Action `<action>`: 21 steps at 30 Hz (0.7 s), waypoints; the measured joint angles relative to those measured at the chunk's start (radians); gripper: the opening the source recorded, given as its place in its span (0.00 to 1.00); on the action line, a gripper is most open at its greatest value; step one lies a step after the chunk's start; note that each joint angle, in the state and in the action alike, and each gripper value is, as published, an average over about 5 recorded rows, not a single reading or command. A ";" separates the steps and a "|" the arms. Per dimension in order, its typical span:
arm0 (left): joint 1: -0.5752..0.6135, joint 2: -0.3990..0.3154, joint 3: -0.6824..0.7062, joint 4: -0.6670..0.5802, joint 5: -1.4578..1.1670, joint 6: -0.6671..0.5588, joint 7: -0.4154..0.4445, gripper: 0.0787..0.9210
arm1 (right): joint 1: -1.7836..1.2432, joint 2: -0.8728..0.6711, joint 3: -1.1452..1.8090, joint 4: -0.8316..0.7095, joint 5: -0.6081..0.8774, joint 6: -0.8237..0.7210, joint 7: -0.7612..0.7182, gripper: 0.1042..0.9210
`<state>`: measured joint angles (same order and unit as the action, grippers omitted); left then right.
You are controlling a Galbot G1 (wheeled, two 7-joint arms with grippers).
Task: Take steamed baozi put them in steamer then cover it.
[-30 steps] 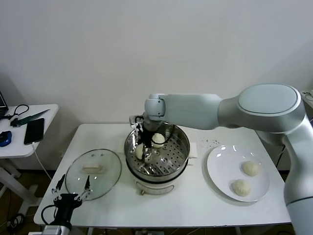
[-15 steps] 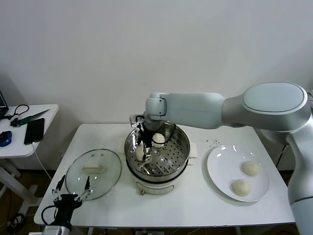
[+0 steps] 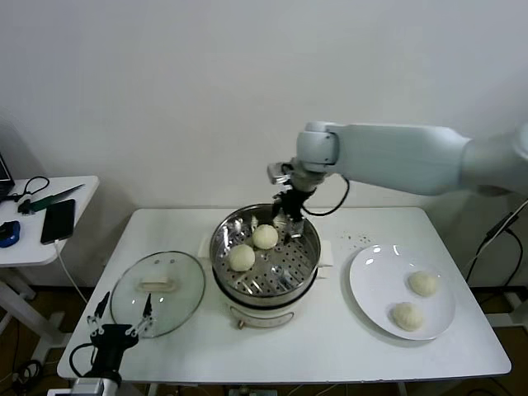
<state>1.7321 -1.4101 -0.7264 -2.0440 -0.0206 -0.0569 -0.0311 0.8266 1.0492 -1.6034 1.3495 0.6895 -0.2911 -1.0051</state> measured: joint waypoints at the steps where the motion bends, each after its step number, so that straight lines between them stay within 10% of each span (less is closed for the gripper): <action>1: -0.002 -0.002 -0.001 -0.001 0.001 0.002 0.000 0.88 | 0.003 -0.033 0.000 0.018 -0.016 0.003 -0.005 0.88; 21: -0.002 -0.023 -0.017 -0.014 0.034 0.023 0.001 0.88 | -0.320 -0.540 0.235 0.130 -0.411 0.081 -0.084 0.88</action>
<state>1.7302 -1.4335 -0.7435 -2.0583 0.0137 -0.0340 -0.0305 0.5062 0.5089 -1.3680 1.4798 0.2782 -0.2106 -1.0887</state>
